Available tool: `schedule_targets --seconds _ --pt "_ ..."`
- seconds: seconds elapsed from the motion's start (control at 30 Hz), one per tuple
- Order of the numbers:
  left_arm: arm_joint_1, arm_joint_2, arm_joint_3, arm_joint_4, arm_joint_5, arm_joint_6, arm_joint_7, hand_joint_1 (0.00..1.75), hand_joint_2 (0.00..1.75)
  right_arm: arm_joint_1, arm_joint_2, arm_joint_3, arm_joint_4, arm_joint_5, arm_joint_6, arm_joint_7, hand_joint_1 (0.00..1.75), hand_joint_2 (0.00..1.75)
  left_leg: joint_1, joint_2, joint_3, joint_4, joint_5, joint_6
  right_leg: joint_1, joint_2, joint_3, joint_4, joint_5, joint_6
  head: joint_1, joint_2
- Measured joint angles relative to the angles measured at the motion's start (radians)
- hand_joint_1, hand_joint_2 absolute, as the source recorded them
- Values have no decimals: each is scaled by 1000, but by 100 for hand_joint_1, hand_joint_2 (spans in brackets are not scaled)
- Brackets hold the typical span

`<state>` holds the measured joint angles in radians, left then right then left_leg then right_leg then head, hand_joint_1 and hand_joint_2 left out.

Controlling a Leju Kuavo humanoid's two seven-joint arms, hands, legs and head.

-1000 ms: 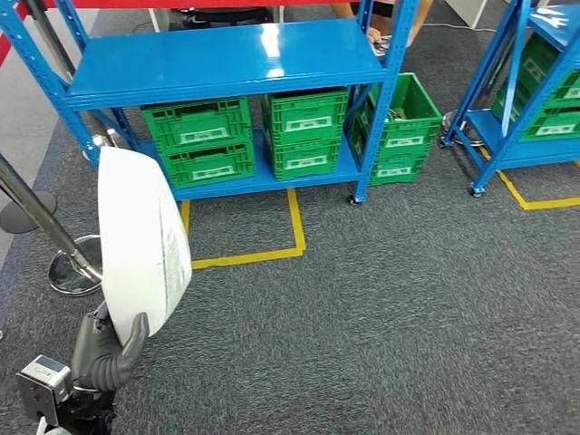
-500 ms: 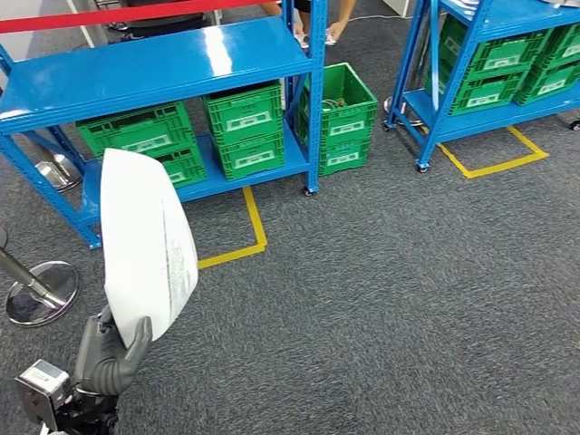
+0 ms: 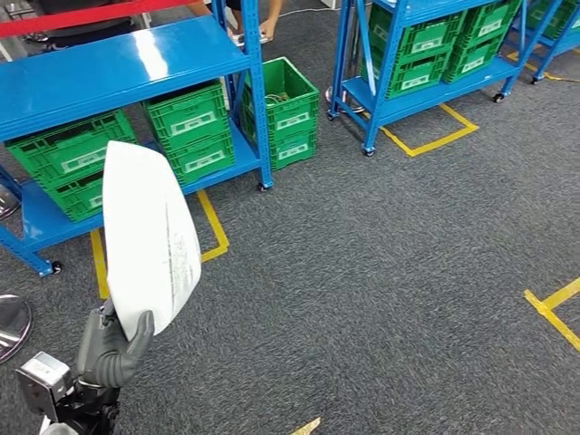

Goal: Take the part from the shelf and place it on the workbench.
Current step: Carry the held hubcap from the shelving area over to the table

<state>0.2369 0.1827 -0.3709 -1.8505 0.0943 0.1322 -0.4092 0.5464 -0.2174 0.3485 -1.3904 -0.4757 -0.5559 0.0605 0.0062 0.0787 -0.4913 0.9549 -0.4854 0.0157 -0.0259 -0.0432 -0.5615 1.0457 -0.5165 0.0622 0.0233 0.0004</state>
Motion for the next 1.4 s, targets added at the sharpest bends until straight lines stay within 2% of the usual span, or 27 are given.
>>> schedule_targets --seconds 0.07,0.13,0.2,0.23,0.3,0.33,0.37,0.4,0.43,0.5,0.53,0.57,0.6,0.67,0.73,0.8,0.87,0.9,0.93,1.0,1.07,1.1,1.17,1.23,1.3,1.37,1.4 --pt "-11 0 -8 2 -1 -7 1 175 175 14 15 -23 -11 17 0 11 0 175 -2 12 1 14 -9 -15 2 -17 32 -60 10 -15 -1 0" --pt "-19 -1 -17 6 -2 -9 1 175 175 32 28 -43 -23 29 0 20 0 175 -2 23 4 18 -12 -24 5 0 27 -54 10 -36 -2 0" --pt "-25 -2 -26 9 -2 -9 1 175 175 47 39 -56 -34 36 0 25 0 175 3 2 -1 37 -34 -35 4 18 26 -54 15 -51 -3 0" --pt "-26 -1 -29 10 -2 -9 1 175 175 52 43 -61 -40 38 0 27 0 175 5 -20 -14 72 -62 -40 3 28 27 -55 19 -58 -4 0" --pt "-27 1 -33 13 -2 -9 1 175 175 56 49 -71 -49 41 0 30 0 175 7 -61 -69 203 -136 -43 5 49 24 -55 25 -67 -6 0" --pt "-27 1 -35 15 -2 -9 1 175 175 58 51 -75 -51 42 0 30 0 175 6 -68 -99 271 -163 -41 7 62 22 -55 26 -69 -6 0" --pt "-27 2 -36 18 -2 -9 1 175 175 60 53 -79 -53 43 0 31 0 175 6 -70 -118 314 -171 -39 9 75 21 -55 27 -70 -6 0" --pt "-27 2 -37 20 -2 -9 1 175 175 63 54 -81 -54 43 0 32 0 175 6 -72 -120 316 -156 -35 12 89 21 -54 28 -70 -6 0" --pt "-27 2 -38 22 -2 -9 1 175 175 65 56 -84 -54 44 0 32 0 175 5 -77 -105 278 -122 -29 14 103 23 -54 28 -70 -6 0" --pt "-27 2 -40 24 -2 -9 1 175 175 68 59 -87 -58 44 0 32 0 175 4 -121 -49 144 -42 -11 17 129 23 -54 29 -68 -5 0" --pt "-27 2 -41 24 -2 -9 1 175 175 68 60 -88 -60 44 0 32 0 175 3 -147 -28 90 -18 -3 17 141 21 -53 31 -65 -4 0" --pt "-28 3 -42 25 -3 -9 1 175 175 68 62 -89 -62 44 0 32 0 175 3 -166 -17 58 -9 3 16 153 16 -51 34 -60 -5 0" --pt "-30 3 -43 25 -3 -9 1 175 175 69 63 -91 -64 44 0 32 0 175 2 -171 -15 48 -12 6 14 164 8 -51 37 -54 -6 0" --pt "-34 3 -45 26 -5 -9 1 175 175 73 66 -95 -65 47 0 36 0 175 3 -145 -15 31 -11 5 11 182 -11 -51 44 -41 -8 0" --pt "-39 2 -49 26 -6 -8 2 175 175 76 71 -100 -66 57 1 44 0 175 8 -115 -13 14 -3 6 15 142 -38 -16 19 -33 -5 0" --pt "-41 2 -54 29 -6 -6 3 175 175 76 75 -112 -66 82 10 60 0 175 7 -84 -15 9 1 8 16 76 -92 99 -46 -27 -2 0" --pt "-41 2 -59 33 -6 1 4 175 175 79 85 -130 -66 118 32 81 0 175 3 -52 -18 10 1 8 14 52 -142 216 -93 -20 -2 0" --pt "-41 3 -62 34 -6 5 4 175 175 82 92 -140 -66 135 45 89 0 175 3 -36 -19 10 1 8 13 47 -143 229 -91 -17 -2 0" --pt "-42 3 -64 36 -6 9 4 175 175 85 100 -151 -66 151 58 95 0 175 3 -22 -19 11 1 7 13 42 -121 199 -72 -16 -2 0" --pt "-45 4 -69 37 -6 16 6 175 175 89 115 -175 -69 181 88 107 0 175 2 3 -18 15 -2 2 14 12 -36 57 -19 -18 -2 0" --pt "-48 6 -71 37 -6 23 8 175 175 93 136 -206 -75 219 125 119 0 175 -3 21 -17 22 -6 -8 17 -12 25 -44 7 -31 -3 0" --pt "-50 7 -72 37 -5 27 10 175 175 96 149 -223 -78 237 143 125 0 175 -5 29 -16 25 -7 -14 20 -14 30 -57 8 -40 -4 0" --pt "-52 9 -75 37 -2 30 12 175 175 105 175 -254 -82 265 168 134 0 175 -4 39 -14 27 -9 -24 20 6 24 -55 12 -55 -5 0" --pt "-53 10 -78 37 0 32 15 175 175 112 200 -282 -86 293 194 141 0 175 0 4 -23 57 -39 -35 17 22 24 -57 18 -68 -6 0" --pt "-50 14 -79 37 2 36 17 175 175 112 227 -316 -91 338 239 149 0 175 3 -51 -66 168 -109 -42 16 41 22 -58 24 -78 -8 0" --pt "-45 18 -78 37 7 38 18 175 175 108 258 -359 -93 395 297 153 0 175 3 -70 -120 298 -165 -40 19 64 18 -57 28 -83 -8 0" --pt "-43 18 -77 37 10 36 19 175 175 106 275 -381 -92 422 326 154 0 175 3 -71 -131 324 -164 -38 21 77 18 -57 29 -84 -8 0"
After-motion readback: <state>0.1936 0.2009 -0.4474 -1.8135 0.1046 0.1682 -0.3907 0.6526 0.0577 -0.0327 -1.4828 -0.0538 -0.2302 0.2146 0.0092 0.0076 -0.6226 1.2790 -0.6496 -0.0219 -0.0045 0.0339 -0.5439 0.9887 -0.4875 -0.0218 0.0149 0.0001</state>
